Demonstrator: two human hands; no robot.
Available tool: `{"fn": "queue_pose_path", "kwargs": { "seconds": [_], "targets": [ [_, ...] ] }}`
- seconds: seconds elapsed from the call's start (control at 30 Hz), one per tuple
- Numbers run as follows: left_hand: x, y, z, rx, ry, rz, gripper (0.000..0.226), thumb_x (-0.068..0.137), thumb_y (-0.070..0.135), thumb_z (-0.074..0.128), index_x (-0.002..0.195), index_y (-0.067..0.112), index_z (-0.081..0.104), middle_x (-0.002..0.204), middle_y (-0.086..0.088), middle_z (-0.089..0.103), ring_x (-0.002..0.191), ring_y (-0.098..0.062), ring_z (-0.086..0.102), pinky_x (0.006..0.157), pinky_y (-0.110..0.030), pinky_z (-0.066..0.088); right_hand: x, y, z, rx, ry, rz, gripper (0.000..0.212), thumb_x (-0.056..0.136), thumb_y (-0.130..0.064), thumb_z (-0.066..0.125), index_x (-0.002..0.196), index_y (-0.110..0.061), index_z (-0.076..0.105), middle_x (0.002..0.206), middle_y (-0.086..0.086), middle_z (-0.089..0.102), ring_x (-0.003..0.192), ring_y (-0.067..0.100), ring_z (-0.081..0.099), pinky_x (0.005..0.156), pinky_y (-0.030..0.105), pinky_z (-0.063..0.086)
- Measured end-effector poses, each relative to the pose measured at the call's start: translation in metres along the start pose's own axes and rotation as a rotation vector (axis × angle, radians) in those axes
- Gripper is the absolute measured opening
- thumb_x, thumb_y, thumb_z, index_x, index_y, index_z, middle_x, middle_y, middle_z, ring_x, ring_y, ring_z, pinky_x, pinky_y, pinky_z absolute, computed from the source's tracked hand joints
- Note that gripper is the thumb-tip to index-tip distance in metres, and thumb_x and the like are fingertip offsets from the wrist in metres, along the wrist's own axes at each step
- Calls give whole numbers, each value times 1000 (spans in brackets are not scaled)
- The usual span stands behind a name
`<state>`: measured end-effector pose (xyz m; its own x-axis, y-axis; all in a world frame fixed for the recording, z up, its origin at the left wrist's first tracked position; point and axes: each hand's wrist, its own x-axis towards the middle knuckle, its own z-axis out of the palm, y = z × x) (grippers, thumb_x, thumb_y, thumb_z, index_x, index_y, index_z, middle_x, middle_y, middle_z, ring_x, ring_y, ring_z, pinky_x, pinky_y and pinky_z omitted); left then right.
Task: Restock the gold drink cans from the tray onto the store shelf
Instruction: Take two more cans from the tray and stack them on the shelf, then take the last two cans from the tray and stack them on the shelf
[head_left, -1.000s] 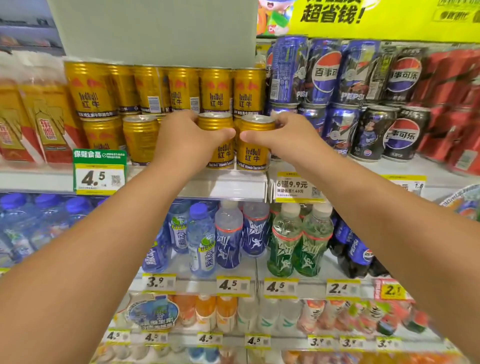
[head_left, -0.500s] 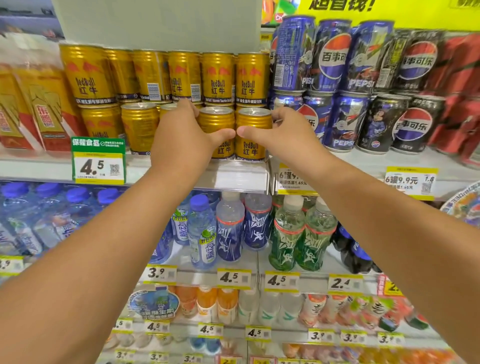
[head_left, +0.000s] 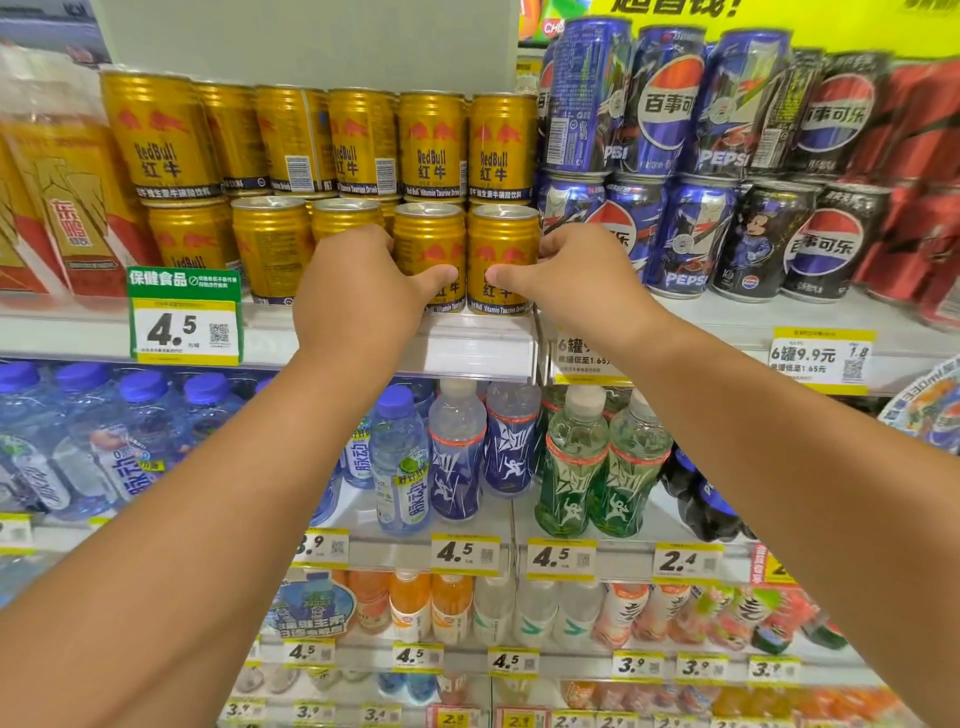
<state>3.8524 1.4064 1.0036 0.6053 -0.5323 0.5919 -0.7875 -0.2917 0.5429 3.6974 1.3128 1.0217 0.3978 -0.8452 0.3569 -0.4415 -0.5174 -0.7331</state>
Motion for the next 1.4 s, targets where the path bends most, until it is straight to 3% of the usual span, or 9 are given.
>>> {"fn": "queue_pose_path", "kwargs": {
  "seconds": [0.17, 0.33, 0.47, 0.57, 0.7, 0.83, 0.97, 1.1, 1.4],
  "targets": [
    [3, 2, 0, 114, -11, 33, 58, 74, 72, 68, 77, 14, 66, 73, -6, 66, 74, -29, 62, 56, -35, 41, 1, -2, 3, -20, 14, 17, 47, 77, -42, 81, 97, 0, 75, 90, 15, 76, 83, 29, 73, 77, 46, 60],
    [-8, -2, -8, 67, 6, 89, 59, 78, 71, 65, 94, 15, 70, 86, -5, 73, 86, -28, 67, 71, -43, 55, -16, -4, -5, -46, 40, -61, 44, 83, -44, 76, 105, -7, 69, 89, 1, 69, 84, 18, 67, 79, 33, 56],
    [-31, -9, -22, 187, 55, 207, 59, 87, 68, 53, 115, 20, 71, 111, -3, 73, 106, -29, 64, 80, -42, 53, -50, -2, -2, -244, 115, -345, 41, 97, -41, 58, 126, -12, 59, 124, 5, 63, 114, 21, 57, 94, 31, 43],
    [-55, -31, -28, 229, 69, 302, 59, 91, 63, 48, 126, 19, 68, 128, -6, 67, 123, -29, 55, 94, -44, 48, -81, 17, 23, -274, 19, -555, 50, 100, -37, 53, 140, -8, 52, 145, 8, 52, 138, 23, 42, 112, 30, 29],
    [-98, -82, -34, 351, 1, 371, 65, 94, 59, 47, 140, 15, 57, 150, -15, 48, 141, -34, 40, 114, -50, 34, -118, 50, 74, -244, -19, -756, 55, 98, -37, 56, 141, -4, 52, 152, 12, 46, 147, 25, 35, 119, 37, 31],
    [-149, -134, -48, 460, -115, 339, 68, 94, 59, 43, 149, 18, 46, 160, -15, 34, 149, -34, 26, 120, -52, 21, -152, 69, 124, -278, -273, -741, 67, 97, -42, 55, 151, -7, 38, 164, 10, 24, 154, 25, 12, 121, 34, 13],
    [-199, -199, -61, 489, -201, 278, 66, 93, 58, 48, 144, 15, 53, 155, -15, 41, 145, -35, 35, 116, -53, 29, -197, 86, 183, -306, -300, -782, 58, 96, -34, 53, 138, 5, 52, 149, 23, 46, 145, 37, 32, 119, 45, 29],
    [-247, -278, -72, 456, -259, 245, 63, 91, 53, 54, 141, 13, 56, 148, -19, 50, 139, -38, 44, 112, -53, 35, -246, 92, 249, -358, -384, -650, 67, 92, -46, 45, 141, -2, 52, 152, 18, 45, 144, 34, 38, 109, 52, 42],
    [-362, -460, -68, 400, -561, 202, 73, 93, 59, 45, 152, 18, 39, 156, -15, 40, 146, -35, 34, 116, -49, 30, -382, 111, 405, -438, -491, -483, 66, 89, -39, 60, 144, -3, 49, 155, 16, 41, 145, 34, 36, 116, 49, 33]
  ]
}}
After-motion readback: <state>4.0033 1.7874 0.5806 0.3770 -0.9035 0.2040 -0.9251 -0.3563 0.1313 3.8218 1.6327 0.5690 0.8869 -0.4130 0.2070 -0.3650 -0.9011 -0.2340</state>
